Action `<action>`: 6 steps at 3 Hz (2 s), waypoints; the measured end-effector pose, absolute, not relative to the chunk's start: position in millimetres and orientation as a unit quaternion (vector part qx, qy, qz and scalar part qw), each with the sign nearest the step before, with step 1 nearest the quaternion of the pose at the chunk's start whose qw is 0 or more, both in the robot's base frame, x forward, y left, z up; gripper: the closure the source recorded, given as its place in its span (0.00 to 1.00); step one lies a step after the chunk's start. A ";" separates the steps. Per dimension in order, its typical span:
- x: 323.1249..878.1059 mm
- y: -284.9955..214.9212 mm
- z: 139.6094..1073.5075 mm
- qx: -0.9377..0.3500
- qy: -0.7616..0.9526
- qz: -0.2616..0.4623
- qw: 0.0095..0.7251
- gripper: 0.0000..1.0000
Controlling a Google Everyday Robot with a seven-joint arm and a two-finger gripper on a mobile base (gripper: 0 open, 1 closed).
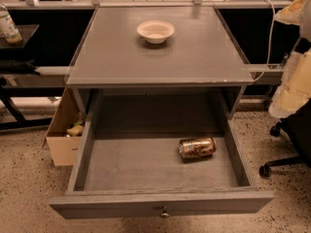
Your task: Pick orange can from top drawer and place on counter
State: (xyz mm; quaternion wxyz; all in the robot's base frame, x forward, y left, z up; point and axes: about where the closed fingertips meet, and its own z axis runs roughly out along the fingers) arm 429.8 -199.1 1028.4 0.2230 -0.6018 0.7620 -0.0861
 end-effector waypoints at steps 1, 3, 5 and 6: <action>430.5 -196.5 1024.4 -0.608 0.757 -0.087 0.222 0.00; 438.2 -183.5 890.6 -0.671 0.717 -0.038 0.183 0.00; 442.5 -183.7 801.7 -0.691 0.703 -0.005 0.169 0.00; 469.1 -180.9 774.1 -0.701 0.692 0.009 0.171 0.00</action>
Offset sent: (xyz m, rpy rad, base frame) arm 0.0173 0.0191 -0.1585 -0.0632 0.1438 0.2334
